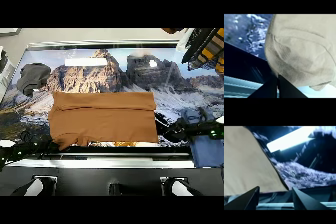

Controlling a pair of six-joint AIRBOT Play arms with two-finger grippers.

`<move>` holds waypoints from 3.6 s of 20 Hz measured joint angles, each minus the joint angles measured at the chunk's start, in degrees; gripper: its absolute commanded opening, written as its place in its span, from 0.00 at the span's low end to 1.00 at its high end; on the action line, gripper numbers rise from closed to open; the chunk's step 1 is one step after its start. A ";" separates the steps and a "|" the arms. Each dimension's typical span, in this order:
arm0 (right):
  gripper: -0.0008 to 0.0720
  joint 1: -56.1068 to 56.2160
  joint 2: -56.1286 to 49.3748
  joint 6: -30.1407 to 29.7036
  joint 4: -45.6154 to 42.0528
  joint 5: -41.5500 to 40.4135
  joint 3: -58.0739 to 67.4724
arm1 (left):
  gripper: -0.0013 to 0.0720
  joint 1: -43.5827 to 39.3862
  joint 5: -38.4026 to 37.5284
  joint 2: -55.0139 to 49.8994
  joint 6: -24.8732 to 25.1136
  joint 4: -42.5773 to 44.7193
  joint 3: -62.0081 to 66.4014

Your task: Fold the clothes and pants, and hang the long-sleeved shirts on hangers.

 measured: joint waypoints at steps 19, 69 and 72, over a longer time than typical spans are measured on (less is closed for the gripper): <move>0.05 11.72 -3.04 -4.87 5.07 -8.59 -9.79 | 0.04 0.00 -2.86 -0.07 -2.45 2.80 3.69; 0.69 11.26 -30.08 -3.45 2.86 -0.04 33.75 | 0.65 -16.44 -15.67 -35.36 -13.66 22.51 71.60; 0.69 13.00 -32.63 -5.35 5.38 -0.70 33.77 | 0.65 -16.46 -15.65 -34.71 -13.66 22.75 71.65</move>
